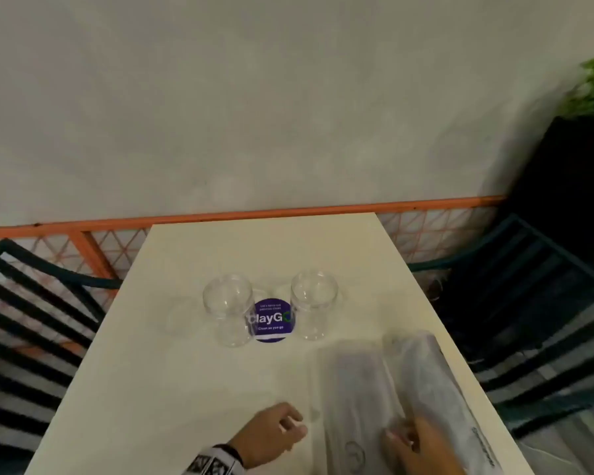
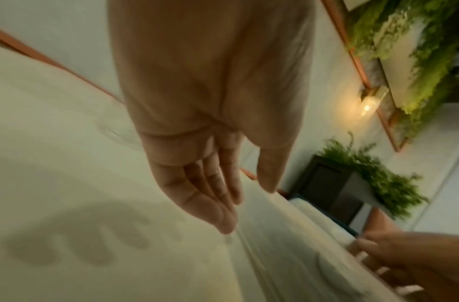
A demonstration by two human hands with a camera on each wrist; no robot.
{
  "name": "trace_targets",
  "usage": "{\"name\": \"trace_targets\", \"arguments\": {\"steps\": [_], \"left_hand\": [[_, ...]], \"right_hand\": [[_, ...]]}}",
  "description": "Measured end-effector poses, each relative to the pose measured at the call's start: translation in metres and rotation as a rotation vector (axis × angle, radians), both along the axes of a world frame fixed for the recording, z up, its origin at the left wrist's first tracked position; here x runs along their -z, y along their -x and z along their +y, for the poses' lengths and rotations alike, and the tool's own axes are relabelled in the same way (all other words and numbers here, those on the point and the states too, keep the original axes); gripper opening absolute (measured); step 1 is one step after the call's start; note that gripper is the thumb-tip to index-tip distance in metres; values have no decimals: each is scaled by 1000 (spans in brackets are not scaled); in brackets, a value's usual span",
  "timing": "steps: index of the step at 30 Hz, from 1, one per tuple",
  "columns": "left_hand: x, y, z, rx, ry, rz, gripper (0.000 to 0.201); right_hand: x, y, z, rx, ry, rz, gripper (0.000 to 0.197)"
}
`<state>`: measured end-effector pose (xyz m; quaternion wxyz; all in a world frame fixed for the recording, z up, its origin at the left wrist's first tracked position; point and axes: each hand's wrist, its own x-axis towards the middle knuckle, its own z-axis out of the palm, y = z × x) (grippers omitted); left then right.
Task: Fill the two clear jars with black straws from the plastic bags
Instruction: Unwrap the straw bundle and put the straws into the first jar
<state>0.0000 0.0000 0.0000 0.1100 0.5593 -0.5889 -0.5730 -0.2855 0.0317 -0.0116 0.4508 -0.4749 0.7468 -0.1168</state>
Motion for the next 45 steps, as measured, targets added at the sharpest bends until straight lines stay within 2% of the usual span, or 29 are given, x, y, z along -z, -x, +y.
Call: {"name": "trace_targets", "arguments": {"steps": [2, 4, 6, 8, 10, 13, 15, 17, 19, 21, 22, 24, 26, 29, 32, 35, 38, 42, 45], "left_hand": [[11, 26, -7, -4, -74, 41, 29], [12, 50, -6, -11, -124, 59, 45], [17, 63, -2, -19, -122, 105, 43], [23, 62, -2, -31, -124, 145, 45], [24, 55, 0, -40, -152, 173, 47], [18, 42, 3, -69, -208, 207, 32], [7, 25, 5, -149, -260, 214, 24], [-8, -1, 6, -353, -313, 299, 40], [-23, -30, 8, -575, -315, 483, 59], [-38, -54, 11, -680, -288, 642, 66], [-45, -63, 14, -694, -270, 667, 65], [-52, -77, 19, -713, -178, 638, 51], [-51, -87, 21, -766, -65, 563, 34], [-51, -94, 26, -861, 53, 505, 20], [-58, -95, 30, -840, 125, 510, 15], [-62, -93, 31, -805, 200, 421, 19], [-69, -89, 33, -772, 243, 381, 19], [-80, -84, 37, -681, 325, 322, 19], [-82, -93, 37, -669, 453, 150, 18]], "right_hand": [[0, -17, -7, 27, -42, -56, 78], [1, -22, -10, 97, -77, -218, 86], [1, -26, -9, 166, -95, -359, 87], [1, -32, -11, 132, -134, -423, 90], [1, -39, -13, 79, -90, -453, 93], [-5, -53, -14, 10, -12, -400, 77], [-18, -64, -13, -115, 82, -313, 66], [-32, -75, -12, -292, 222, -229, 66], [-45, -86, -11, -480, 334, -165, 69], [-53, -99, -8, -659, 454, -63, 71], [-52, -105, -7, -739, 535, 23, 71], [-51, -117, -4, -858, 685, 187, 72], [-54, -129, -2, -939, 636, 258, 74], [-54, -137, -3, -1029, 428, 187, 75], [-62, -143, -11, -1039, 427, 137, 75], [-68, -150, -22, -997, 420, 84, 80], [-71, -158, -33, -882, 510, 8, 65], [-74, -167, -53, -856, 501, 67, 42], [-69, -160, -69, -794, 476, 76, 26]]}}
